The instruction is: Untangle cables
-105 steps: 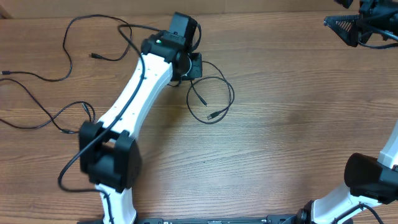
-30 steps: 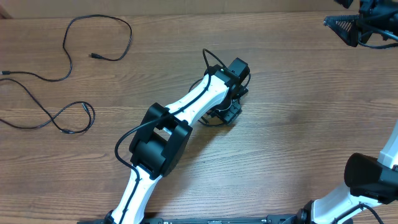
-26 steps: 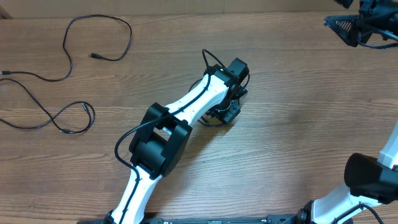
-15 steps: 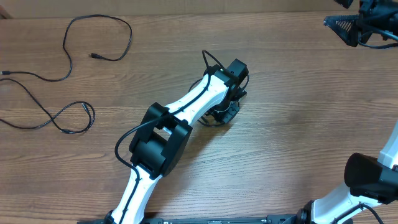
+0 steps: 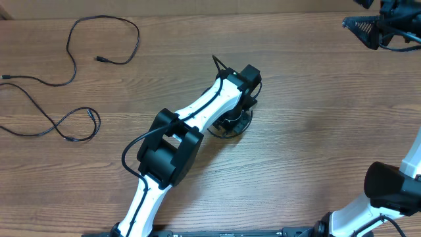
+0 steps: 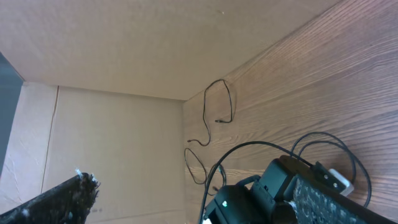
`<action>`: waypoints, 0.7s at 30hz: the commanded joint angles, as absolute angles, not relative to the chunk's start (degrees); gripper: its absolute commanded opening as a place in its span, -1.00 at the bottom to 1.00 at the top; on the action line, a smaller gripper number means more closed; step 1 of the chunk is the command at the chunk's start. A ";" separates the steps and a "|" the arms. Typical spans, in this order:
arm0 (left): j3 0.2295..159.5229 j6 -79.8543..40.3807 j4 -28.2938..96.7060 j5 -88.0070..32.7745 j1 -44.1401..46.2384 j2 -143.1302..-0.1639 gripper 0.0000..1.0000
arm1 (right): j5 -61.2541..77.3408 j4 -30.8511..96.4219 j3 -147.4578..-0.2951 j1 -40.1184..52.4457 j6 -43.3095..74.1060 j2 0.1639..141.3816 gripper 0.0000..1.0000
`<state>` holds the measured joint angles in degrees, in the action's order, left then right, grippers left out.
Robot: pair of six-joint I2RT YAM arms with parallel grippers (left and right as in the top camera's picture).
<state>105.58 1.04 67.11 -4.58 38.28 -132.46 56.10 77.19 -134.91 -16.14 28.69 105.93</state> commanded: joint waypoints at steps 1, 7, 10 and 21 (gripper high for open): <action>111.22 -1.52 71.31 -7.33 38.94 -133.69 -0.91 | 55.92 77.06 -135.35 -16.43 28.21 105.67 0.99; 115.66 -1.74 78.50 -10.00 39.57 -133.69 -0.84 | 55.92 77.08 -135.35 -16.43 28.21 105.67 1.00; 115.26 -1.74 79.20 -13.80 39.79 -133.73 -0.64 | 55.92 77.06 -135.35 -16.43 28.21 105.67 1.00; 112.66 -1.76 70.81 -15.70 40.86 -133.73 0.58 | 55.92 77.06 -135.35 -16.43 28.21 105.67 1.00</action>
<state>113.89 -1.56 72.90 -14.63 40.45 -133.21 56.10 77.21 -134.91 -16.14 28.67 105.93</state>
